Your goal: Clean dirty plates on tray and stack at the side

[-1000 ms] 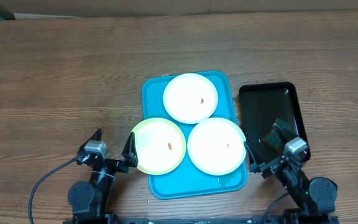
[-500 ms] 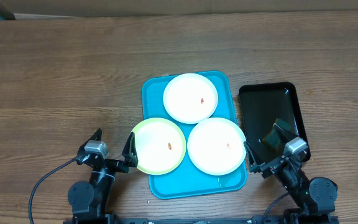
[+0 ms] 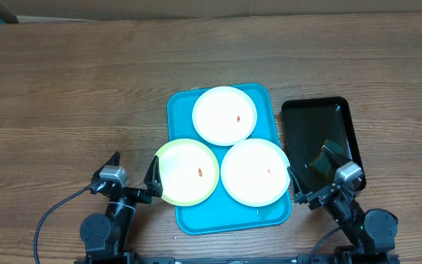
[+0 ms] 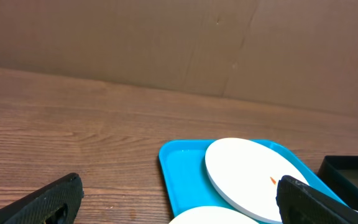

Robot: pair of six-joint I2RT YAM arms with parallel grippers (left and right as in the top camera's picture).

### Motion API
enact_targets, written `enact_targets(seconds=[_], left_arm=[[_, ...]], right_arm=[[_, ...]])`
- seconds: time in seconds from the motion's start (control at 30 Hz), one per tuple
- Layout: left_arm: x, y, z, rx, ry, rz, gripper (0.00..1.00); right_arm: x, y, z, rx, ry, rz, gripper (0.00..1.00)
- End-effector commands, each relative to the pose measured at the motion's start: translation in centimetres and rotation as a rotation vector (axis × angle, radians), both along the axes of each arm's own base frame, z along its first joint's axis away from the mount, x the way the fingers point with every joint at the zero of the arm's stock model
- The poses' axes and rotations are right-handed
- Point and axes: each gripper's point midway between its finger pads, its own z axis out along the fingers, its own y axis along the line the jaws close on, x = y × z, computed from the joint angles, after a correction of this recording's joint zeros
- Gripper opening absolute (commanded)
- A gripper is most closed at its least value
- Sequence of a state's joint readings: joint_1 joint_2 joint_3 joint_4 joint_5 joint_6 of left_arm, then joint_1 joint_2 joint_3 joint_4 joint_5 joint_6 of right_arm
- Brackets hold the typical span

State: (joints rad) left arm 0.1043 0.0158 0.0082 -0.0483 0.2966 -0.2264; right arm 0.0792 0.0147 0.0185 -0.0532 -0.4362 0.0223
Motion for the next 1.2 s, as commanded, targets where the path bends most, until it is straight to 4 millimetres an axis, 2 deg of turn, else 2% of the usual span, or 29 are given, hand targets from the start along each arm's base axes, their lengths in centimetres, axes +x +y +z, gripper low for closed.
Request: enact_targets(seconds=[0.0, 0.53, 0.77, 0.93, 1.07, 1.17], left_arm=[[0.0, -0.3, -0.1, 0.009, -0.002, -0.015, 1.00], [0.1, 0.2, 0.0, 0.014, -0.007, 0.016, 1.00], [-0.3, -1.2, -0.1, -0.029, 0.005, -0.066, 1.00], [-0.8, -2.8, 0.3, -0.089, 0.008, -0.164, 1.00], [-1.3, -4.1, 2.3, -0.071, -0.077, -0.249, 1.00], [-2.1, -4.9, 5.7, -0.038, -0.206, -0.304, 1.00]], right_arm=[[0.1, -0.1, -0.2, -0.003, -0.006, -0.009, 1.00], [0.1, -0.1, -0.2, -0.003, -0.006, -0.009, 1.00], [0.0, -0.1, -0.2, -0.002, -0.005, -0.007, 1.00], [-0.2, 0.3, -0.2, 0.089, 0.049, 0.020, 1.00], [-0.8, 1.2, 0.6, 0.151, 0.060, 0.085, 1.00], [-1.7, 1.9, 2.5, 0.156, 0.028, 0.140, 1.00]])
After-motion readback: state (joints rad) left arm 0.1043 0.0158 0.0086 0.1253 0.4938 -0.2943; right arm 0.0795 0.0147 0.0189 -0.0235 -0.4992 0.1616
